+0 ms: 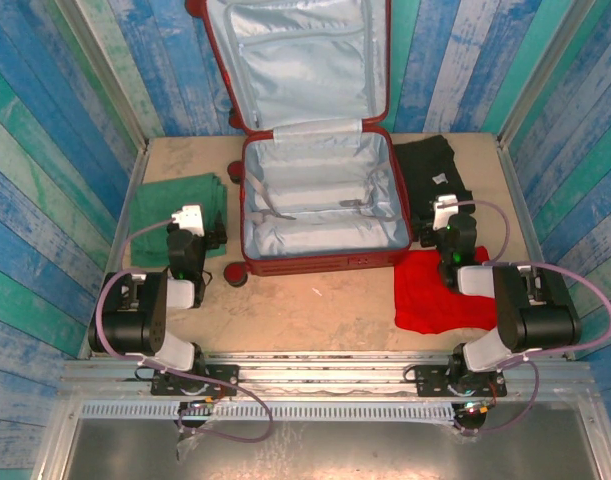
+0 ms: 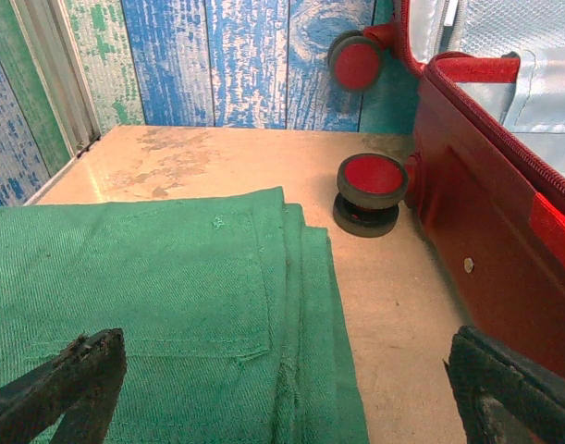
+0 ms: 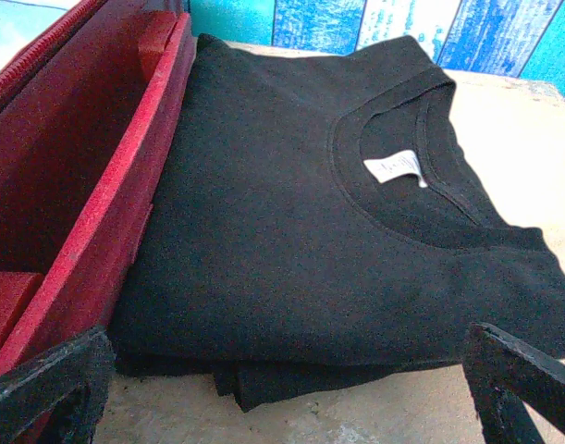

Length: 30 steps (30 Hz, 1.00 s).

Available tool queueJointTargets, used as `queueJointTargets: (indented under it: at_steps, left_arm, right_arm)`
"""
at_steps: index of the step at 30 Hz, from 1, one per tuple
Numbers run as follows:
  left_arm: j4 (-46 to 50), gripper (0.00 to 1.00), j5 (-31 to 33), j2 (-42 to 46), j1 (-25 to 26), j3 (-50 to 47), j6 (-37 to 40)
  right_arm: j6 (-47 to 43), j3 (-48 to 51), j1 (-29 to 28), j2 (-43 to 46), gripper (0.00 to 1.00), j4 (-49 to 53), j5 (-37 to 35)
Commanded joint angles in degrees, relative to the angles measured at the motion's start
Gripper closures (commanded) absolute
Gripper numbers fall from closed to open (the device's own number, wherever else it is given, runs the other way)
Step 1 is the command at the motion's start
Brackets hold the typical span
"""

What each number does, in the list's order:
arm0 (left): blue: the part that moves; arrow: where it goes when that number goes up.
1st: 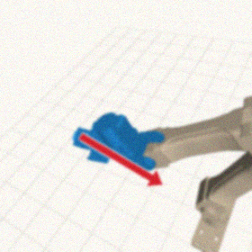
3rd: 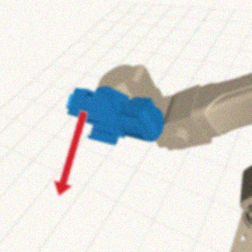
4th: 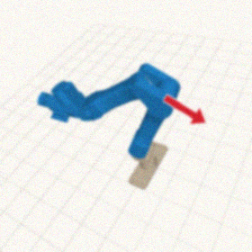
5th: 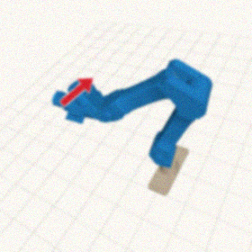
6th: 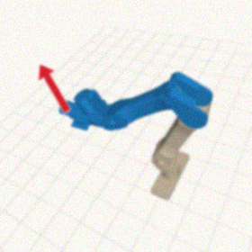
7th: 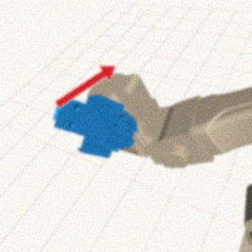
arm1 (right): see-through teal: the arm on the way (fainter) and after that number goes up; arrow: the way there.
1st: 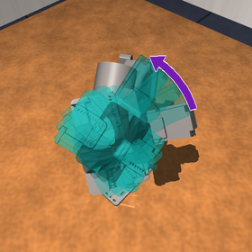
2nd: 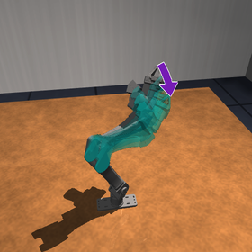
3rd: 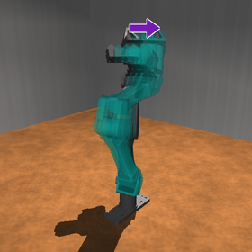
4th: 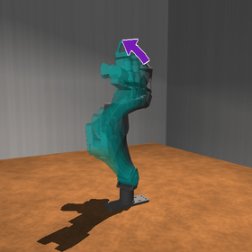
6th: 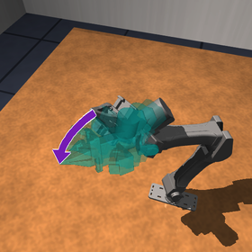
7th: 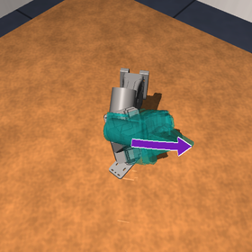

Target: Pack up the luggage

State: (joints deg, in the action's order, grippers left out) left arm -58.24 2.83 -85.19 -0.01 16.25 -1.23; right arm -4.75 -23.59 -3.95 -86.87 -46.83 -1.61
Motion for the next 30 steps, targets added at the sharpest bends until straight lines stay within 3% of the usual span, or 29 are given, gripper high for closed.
queueJointTargets:
  at_steps: [1,2,4,6,9,14,17,21,30]
  left_arm:
    - [12.90,0.02,-0.08,6.69,1.84,5.31,2.15]
    - [22.08,0.02,4.63,10.79,3.39,9.15,0.34]
    - [34.35,0.02,7.11,18.57,3.79,14.68,-6.55]
    - [44.97,0.03,9.56,24.76,3.82,19.07,-12.98]
    - [56.13,0.03,9.96,32.43,3.88,22.12,-15.40]
    - [63.92,0.03,8.02,37.91,3.88,23.26,-16.94]
    - [68.81,0.05,2.57,34.74,4.06,26.16,-19.00]
    - [71.28,0.06,-0.81,30.13,6.87,28.02,-22.53]
    - [70.91,0.07,4.69,24.91,23.45,30.42,-25.03]
  right_arm:
    - [0.17,1.56,-0.76,5.72,0.00,-0.72,-3.78]
    - [1.14,0.13,-0.99,11.29,0.00,6.73,-6.24]
    - [10.02,-6.74,-0.05,19.30,0.00,24.65,-12.46]
    - [15.51,-12.48,2.57,21.91,0.00,33.71,-8.57]
    - [20.84,-20.24,4.79,19.68,0.00,42.69,-1.84]
    - [32.23,-32.87,12.60,7.71,0.00,52.03,10.81]
    - [35.09,-42.11,18.22,-1.89,0.00,58.26,22.11]
    - [41.28,-47.91,22.27,-10.42,0.00,62.58,30.09]
    - [41.99,-46.97,23.89,-14.26,0.00,66.13,23.69]
